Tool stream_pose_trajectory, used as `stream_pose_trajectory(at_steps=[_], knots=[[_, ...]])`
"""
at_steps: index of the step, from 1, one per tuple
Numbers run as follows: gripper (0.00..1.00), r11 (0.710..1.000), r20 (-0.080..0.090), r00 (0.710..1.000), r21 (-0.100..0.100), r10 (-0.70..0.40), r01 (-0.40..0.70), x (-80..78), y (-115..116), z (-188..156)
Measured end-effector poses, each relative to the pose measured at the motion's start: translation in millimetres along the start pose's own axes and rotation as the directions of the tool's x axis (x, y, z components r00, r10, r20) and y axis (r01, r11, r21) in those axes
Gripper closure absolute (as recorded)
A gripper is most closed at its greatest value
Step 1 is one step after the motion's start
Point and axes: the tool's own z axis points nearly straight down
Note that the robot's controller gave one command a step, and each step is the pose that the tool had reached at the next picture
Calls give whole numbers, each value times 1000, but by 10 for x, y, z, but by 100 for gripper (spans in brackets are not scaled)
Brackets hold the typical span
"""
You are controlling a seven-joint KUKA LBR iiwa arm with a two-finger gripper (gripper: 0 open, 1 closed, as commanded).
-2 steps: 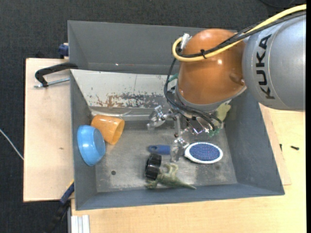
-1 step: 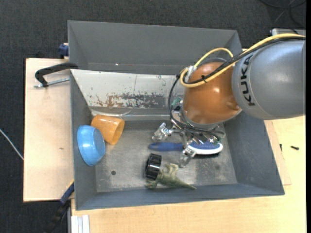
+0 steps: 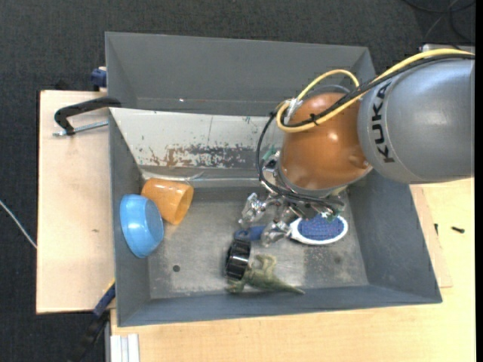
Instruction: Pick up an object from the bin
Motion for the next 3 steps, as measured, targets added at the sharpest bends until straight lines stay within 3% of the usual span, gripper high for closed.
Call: stream_pose_trajectory(at_steps=[1, 2, 3], knots=[[100, 953, -24, 953, -10, -303, 303, -26, -201, -1742], [0, 953, -28, 953, -18, -303, 303, -17, -188, -1708], [0, 988, -36, 987, -18, -154, 154, 481, -164, -1042]])
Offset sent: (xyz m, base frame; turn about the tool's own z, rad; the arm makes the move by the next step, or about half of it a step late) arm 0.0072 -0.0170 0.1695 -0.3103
